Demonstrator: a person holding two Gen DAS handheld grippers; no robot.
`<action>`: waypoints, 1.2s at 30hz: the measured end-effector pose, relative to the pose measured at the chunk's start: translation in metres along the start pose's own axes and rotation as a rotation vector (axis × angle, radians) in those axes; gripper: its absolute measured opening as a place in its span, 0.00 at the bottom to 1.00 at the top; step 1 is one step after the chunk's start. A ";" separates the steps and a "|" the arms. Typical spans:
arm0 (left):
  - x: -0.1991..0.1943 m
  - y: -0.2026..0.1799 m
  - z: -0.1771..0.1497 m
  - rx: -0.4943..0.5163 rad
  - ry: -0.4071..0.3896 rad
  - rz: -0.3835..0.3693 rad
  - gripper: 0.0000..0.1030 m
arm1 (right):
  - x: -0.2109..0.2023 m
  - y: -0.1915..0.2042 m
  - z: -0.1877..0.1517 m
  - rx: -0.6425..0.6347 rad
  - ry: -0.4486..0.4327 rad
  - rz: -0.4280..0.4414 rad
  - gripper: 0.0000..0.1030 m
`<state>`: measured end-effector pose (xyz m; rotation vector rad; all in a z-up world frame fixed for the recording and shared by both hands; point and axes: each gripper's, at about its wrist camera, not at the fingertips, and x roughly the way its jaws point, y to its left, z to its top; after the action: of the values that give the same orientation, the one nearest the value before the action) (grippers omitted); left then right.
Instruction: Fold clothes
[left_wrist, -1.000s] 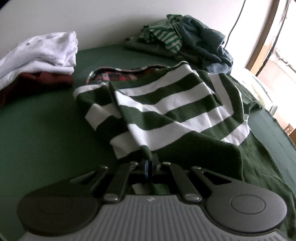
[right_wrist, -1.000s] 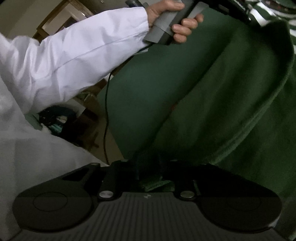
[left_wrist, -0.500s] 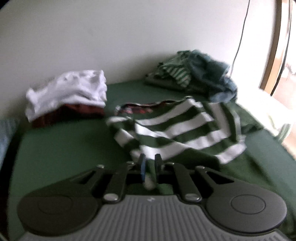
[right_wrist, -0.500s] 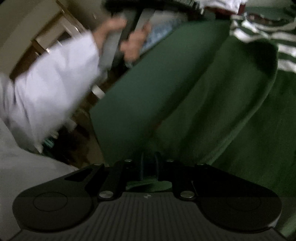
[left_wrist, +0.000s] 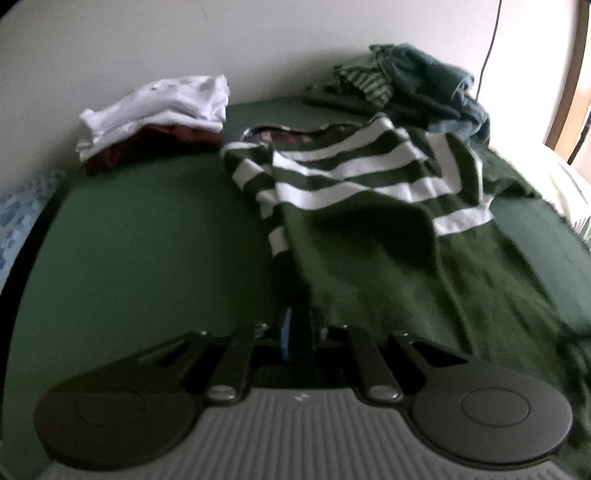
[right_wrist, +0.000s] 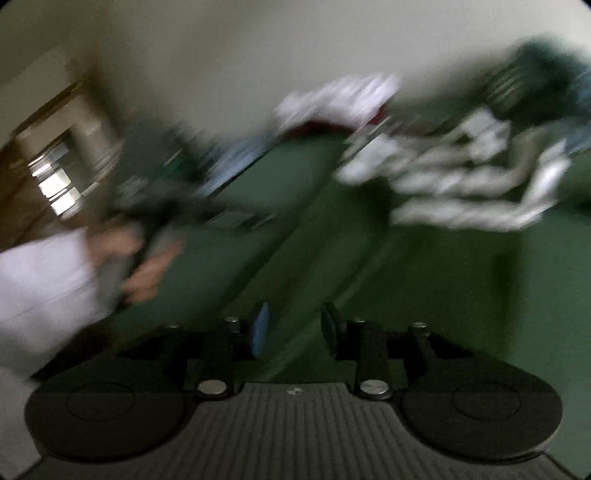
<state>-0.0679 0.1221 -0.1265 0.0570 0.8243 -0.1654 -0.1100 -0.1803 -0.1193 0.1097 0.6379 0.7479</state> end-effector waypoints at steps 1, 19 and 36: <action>-0.006 -0.002 -0.002 -0.002 -0.004 -0.016 0.07 | -0.010 -0.001 -0.004 -0.016 -0.075 -0.079 0.43; -0.045 -0.038 -0.061 0.180 0.149 -0.349 0.06 | -0.033 -0.022 -0.039 0.211 -0.060 -0.364 0.09; -0.048 -0.054 -0.089 0.385 0.359 -0.709 0.10 | -0.074 0.041 -0.100 0.322 0.117 -0.374 0.33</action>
<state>-0.1737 0.0849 -0.1505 0.1582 1.1363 -1.0054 -0.2328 -0.2120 -0.1501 0.2364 0.8592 0.2880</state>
